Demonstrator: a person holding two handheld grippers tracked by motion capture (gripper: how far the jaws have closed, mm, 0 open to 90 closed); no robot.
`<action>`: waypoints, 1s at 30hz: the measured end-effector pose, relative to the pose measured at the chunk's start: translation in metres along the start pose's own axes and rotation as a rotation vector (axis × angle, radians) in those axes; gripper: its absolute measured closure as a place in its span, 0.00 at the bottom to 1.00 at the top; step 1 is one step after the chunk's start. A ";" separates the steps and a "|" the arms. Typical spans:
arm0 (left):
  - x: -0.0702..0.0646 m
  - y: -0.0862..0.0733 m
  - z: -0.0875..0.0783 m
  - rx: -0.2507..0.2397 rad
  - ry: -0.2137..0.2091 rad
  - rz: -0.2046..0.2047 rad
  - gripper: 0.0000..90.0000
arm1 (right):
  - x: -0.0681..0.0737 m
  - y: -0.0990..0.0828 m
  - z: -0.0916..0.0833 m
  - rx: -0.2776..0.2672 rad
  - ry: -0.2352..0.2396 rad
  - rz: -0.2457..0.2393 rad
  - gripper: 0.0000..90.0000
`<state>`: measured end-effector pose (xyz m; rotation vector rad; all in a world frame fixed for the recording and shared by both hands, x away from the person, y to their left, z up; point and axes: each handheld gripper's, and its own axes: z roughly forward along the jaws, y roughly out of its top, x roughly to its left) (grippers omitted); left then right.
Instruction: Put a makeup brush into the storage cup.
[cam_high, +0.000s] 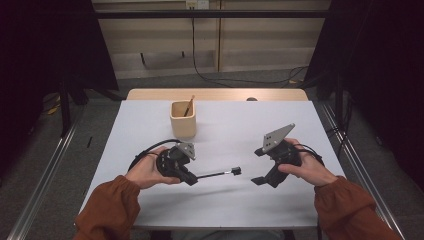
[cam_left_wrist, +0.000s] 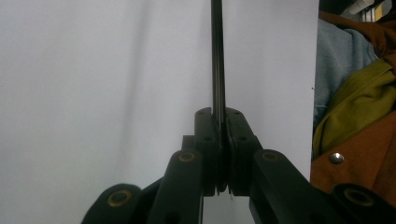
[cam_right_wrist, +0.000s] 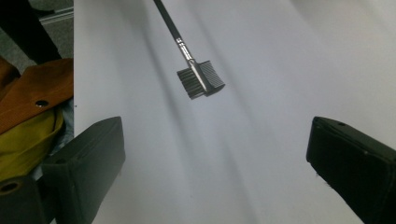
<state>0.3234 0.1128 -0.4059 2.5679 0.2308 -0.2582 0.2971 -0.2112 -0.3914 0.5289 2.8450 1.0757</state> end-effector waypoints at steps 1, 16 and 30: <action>0.000 -0.001 -0.001 -0.002 -0.007 -0.002 0.95 | 0.000 -0.001 -0.001 -0.013 -0.002 0.005 0.04; -0.002 -0.021 -0.009 -0.117 0.006 -0.047 0.95 | 0.011 -0.026 -0.003 -0.149 -0.003 0.068 0.04; -0.002 -0.034 -0.007 -0.168 0.010 -0.065 0.95 | 0.022 -0.042 0.002 -0.308 0.012 0.142 0.03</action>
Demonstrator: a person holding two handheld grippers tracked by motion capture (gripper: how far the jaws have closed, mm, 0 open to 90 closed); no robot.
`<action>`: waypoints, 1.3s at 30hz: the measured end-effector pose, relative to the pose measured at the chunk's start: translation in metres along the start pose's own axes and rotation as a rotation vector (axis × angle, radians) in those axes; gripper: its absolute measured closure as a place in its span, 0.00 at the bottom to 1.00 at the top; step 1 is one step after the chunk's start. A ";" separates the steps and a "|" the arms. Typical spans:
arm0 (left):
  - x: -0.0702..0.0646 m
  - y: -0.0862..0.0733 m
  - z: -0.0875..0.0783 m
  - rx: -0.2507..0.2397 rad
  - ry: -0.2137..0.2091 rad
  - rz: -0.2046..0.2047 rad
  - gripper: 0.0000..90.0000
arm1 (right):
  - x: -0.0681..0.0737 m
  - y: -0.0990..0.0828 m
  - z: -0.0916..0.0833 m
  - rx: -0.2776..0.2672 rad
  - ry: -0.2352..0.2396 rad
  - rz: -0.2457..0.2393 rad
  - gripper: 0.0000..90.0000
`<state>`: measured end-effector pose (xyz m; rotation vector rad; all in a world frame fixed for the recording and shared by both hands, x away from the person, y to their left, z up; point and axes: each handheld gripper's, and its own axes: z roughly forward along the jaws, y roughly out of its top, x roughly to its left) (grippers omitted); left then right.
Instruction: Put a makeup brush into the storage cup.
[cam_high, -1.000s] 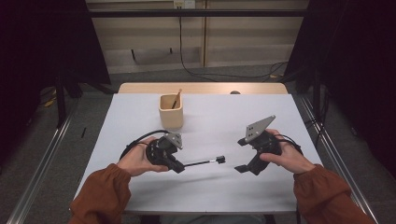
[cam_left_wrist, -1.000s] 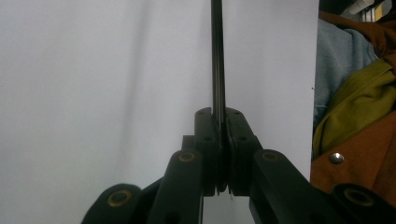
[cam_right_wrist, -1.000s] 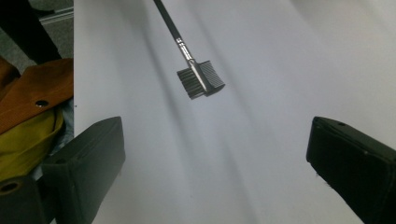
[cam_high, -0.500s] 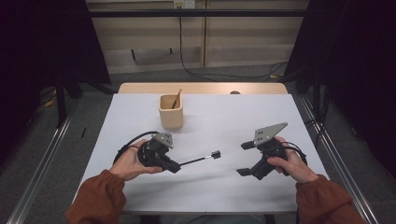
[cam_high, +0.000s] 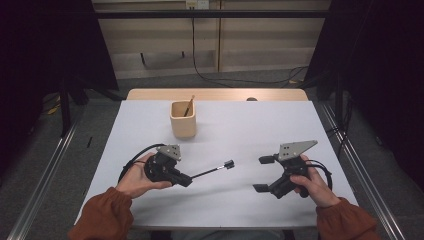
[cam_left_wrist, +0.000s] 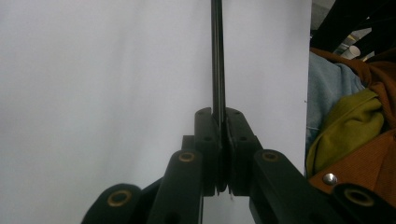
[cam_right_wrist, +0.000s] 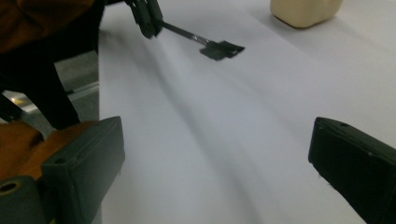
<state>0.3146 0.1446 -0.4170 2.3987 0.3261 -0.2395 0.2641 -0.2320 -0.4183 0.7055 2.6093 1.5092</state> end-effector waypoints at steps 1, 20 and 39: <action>0.000 0.000 0.000 -0.004 0.002 0.002 0.95 | 0.001 -0.001 0.001 -0.012 -0.007 -0.001 0.03; -0.012 -0.010 0.001 -0.199 0.002 -0.025 0.95 | 0.007 -0.012 -0.004 -0.139 -0.004 0.037 0.03; -0.025 -0.008 0.002 -0.384 0.049 -0.042 0.95 | 0.009 -0.011 -0.001 -0.170 0.017 0.041 0.04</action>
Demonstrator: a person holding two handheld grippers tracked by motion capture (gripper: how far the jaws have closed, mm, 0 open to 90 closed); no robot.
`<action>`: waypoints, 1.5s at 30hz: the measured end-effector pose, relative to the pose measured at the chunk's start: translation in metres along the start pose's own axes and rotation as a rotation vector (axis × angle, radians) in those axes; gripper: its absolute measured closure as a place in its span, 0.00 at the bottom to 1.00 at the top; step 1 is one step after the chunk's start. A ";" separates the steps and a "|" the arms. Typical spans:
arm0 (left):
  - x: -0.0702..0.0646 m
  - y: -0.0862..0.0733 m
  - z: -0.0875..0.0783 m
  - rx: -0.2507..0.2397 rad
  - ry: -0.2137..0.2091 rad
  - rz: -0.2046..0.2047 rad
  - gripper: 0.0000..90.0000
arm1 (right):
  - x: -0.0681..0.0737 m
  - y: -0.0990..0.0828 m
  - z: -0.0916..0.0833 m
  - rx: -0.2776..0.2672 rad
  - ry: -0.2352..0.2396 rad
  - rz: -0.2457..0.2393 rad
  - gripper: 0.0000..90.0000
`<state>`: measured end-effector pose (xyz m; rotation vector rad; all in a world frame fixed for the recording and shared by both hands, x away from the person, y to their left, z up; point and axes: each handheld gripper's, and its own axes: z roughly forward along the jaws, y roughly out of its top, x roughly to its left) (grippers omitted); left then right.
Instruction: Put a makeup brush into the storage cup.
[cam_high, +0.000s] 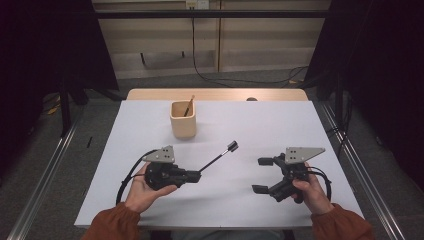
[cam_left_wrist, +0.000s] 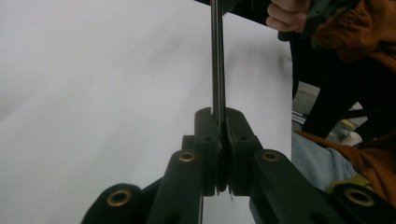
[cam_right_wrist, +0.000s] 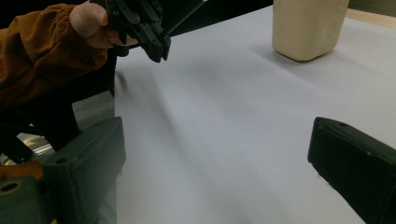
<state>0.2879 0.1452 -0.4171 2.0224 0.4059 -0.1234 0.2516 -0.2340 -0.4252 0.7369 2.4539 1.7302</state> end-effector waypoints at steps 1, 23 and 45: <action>-0.001 0.000 0.000 -0.008 0.012 0.000 0.95 | 0.000 0.000 0.000 -0.003 0.001 -0.001 0.04; -0.013 0.002 0.010 -0.145 0.009 0.041 0.95 | 0.002 0.008 0.001 -0.082 -0.014 0.005 0.05; -0.019 -0.001 0.016 -0.178 -0.017 0.066 0.95 | 0.012 0.034 0.022 -0.140 0.038 -0.011 0.27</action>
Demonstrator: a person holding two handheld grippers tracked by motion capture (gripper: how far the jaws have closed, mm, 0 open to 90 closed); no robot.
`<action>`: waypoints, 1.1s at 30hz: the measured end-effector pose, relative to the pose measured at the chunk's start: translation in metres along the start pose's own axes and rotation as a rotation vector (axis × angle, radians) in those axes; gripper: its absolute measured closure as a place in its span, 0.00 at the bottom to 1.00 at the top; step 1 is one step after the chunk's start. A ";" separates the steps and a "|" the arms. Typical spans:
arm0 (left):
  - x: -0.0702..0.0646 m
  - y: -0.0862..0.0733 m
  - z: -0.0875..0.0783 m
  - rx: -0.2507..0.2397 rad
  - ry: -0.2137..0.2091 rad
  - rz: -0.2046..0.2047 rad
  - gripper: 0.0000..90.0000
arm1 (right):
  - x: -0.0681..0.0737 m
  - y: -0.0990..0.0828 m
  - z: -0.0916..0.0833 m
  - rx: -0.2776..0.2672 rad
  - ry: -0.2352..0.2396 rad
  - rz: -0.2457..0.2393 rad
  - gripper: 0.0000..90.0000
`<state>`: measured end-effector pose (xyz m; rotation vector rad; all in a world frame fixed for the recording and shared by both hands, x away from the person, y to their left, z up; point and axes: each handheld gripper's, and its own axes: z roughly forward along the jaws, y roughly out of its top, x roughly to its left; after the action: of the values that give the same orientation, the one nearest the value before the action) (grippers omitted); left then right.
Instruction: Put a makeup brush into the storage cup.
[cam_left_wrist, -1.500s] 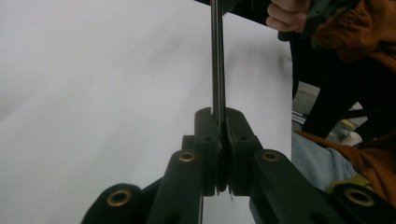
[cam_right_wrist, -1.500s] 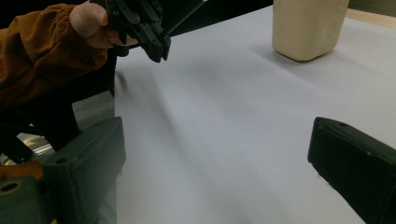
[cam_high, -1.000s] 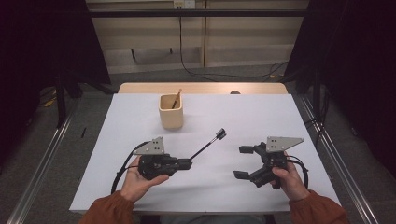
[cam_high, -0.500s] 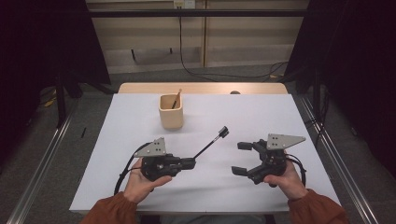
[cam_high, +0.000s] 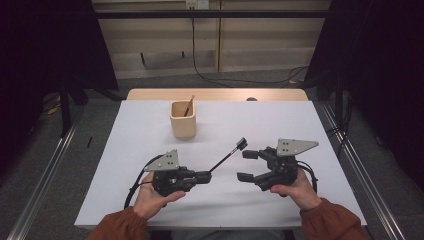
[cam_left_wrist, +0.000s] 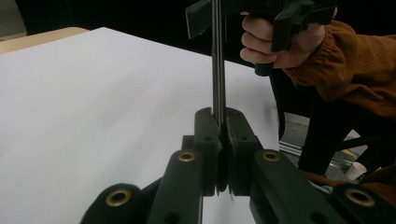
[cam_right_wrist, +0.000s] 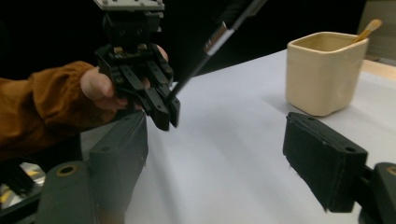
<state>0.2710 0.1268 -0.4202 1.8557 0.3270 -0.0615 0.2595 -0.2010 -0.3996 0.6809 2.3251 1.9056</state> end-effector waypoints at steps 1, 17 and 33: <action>0.000 0.000 0.000 -0.003 0.001 -0.001 0.95 | 0.000 0.001 0.001 -0.003 0.011 -0.002 0.31; 0.000 -0.002 0.002 -0.002 0.001 0.010 0.95 | -0.002 0.008 0.014 -0.004 0.039 -0.007 0.58; 0.000 -0.004 0.005 0.010 -0.002 0.011 0.95 | -0.003 0.011 0.016 -0.020 0.047 -0.001 0.70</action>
<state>0.2703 0.1236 -0.4254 1.8669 0.3155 -0.0581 0.2705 -0.1862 -0.3939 0.6401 2.3298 1.9634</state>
